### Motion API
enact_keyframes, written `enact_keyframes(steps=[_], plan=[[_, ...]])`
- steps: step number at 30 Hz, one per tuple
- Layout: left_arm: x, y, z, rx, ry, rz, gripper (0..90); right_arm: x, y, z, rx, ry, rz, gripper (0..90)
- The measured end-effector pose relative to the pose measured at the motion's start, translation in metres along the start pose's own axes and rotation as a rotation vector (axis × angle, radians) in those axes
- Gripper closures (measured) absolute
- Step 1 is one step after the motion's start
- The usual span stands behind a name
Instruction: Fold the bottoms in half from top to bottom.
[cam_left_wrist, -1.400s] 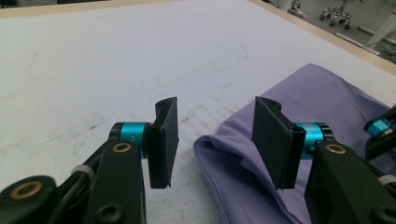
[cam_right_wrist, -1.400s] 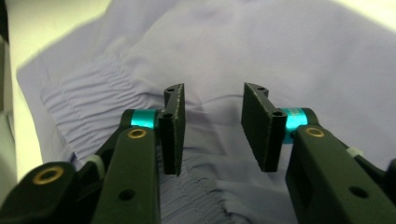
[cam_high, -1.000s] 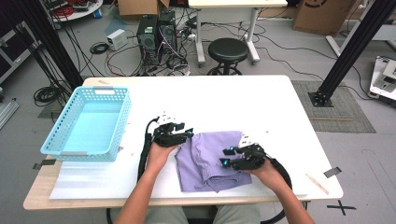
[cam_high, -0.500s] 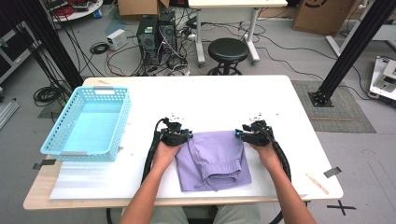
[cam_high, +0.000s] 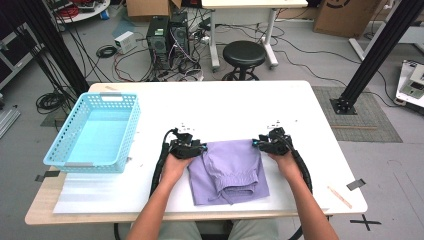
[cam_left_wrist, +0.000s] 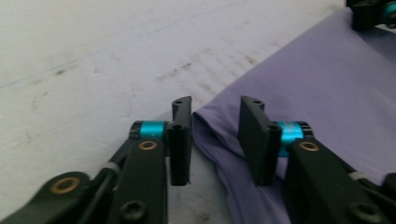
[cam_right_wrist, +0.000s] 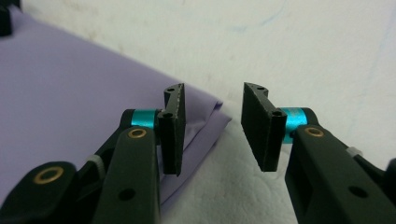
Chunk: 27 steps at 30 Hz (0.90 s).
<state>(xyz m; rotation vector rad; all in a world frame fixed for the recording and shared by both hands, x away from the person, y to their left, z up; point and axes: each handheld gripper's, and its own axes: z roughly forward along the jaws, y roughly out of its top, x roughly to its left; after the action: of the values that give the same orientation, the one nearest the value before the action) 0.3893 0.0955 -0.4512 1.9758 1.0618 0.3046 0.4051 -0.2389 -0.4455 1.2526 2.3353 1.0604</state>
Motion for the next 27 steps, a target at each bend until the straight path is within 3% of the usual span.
enact_keyframes(steps=[2,3,5,7,10,14,16,18,24,27], plan=[[0.000,0.000,-0.001,0.010,0.001,0.019,70.8,0.000,-0.001,0.003,0.013,0.011,-0.007,71.9],[0.001,0.000,-0.001,0.011,-0.012,0.018,79.5,0.000,-0.001,0.002,0.016,0.031,-0.003,83.4],[0.002,0.000,-0.001,0.009,-0.013,0.010,85.7,0.001,-0.001,0.001,0.024,0.029,-0.022,88.5],[0.004,0.004,-0.002,-0.001,0.004,0.004,86.2,-0.001,0.000,0.000,0.022,0.042,-0.003,88.9],[0.010,0.014,-0.004,-0.053,0.019,-0.010,86.3,-0.001,0.002,-0.003,-0.016,0.031,-0.002,89.0],[0.016,0.028,-0.005,-0.111,0.037,0.007,86.3,-0.001,0.006,-0.004,-0.078,0.009,-0.002,89.0],[0.018,0.034,-0.002,-0.108,0.049,0.020,86.2,-0.002,0.010,-0.003,-0.101,-0.011,-0.003,89.0],[0.020,0.037,-0.001,-0.150,0.059,0.037,86.2,-0.002,0.012,-0.002,-0.115,-0.031,0.005,89.0],[0.029,0.036,0.003,-0.186,0.090,0.015,86.1,-0.002,0.025,0.008,-0.140,-0.072,-0.002,89.0],[0.032,0.036,0.001,-0.217,0.143,0.010,89.9,0.000,0.032,0.012,-0.162,-0.115,-0.003,89.0]])
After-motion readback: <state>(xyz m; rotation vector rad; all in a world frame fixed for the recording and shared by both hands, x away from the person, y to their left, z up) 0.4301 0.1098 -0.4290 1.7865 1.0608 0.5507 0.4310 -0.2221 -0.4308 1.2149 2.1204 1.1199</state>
